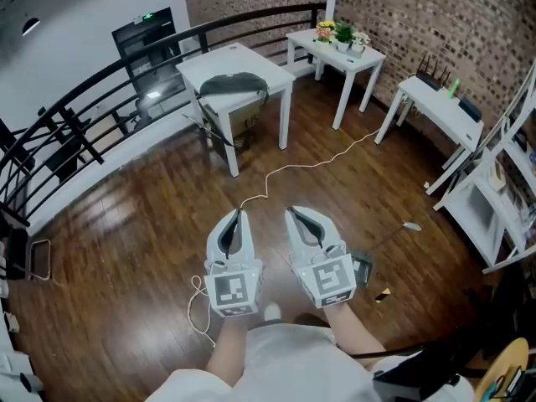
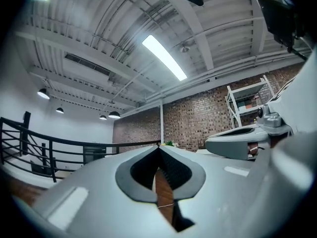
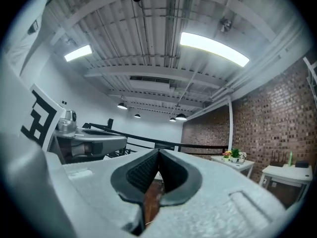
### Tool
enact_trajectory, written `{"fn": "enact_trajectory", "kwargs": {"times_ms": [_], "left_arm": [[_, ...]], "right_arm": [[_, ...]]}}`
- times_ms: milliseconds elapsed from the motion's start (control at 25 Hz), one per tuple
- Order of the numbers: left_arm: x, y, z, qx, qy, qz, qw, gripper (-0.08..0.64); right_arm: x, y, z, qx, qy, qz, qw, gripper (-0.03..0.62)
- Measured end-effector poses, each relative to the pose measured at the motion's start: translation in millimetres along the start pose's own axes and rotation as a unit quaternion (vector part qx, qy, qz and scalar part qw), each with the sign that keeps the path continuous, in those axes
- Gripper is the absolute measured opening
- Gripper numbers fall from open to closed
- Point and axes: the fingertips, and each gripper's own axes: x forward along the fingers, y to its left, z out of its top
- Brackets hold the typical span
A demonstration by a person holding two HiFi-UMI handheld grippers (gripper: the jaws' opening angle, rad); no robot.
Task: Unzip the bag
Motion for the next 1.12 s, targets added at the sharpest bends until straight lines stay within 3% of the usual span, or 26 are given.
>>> {"fn": "enact_trajectory", "kwargs": {"times_ms": [200, 440, 680, 840, 1120], "left_arm": [[58.4, 32.1, -25.9, -0.005, 0.025, 0.002, 0.9997, 0.017], [151.5, 66.7, -45.3, 0.003, 0.025, 0.018, 0.9995, 0.017], [285.3, 83.3, -50.2, 0.015, 0.017, 0.017, 0.9996, 0.017], [362.3, 90.0, -40.6, 0.013, 0.013, 0.018, 0.9997, 0.017], [440.7, 118.6, -79.9, 0.011, 0.049, 0.023, 0.9985, 0.017]], "right_arm": [[71.9, -23.2, -22.0, 0.014, 0.023, 0.009, 1.0, -0.009], [163.2, -73.6, -36.4, 0.014, 0.008, 0.019, 1.0, -0.009], [271.0, -159.1, -35.0, 0.021, -0.024, 0.027, 0.999, -0.009], [325.1, -222.6, -28.3, 0.024, -0.04, 0.011, 0.999, -0.009], [399.2, -271.7, -82.8, 0.056, 0.017, 0.003, 0.998, -0.009]]}}
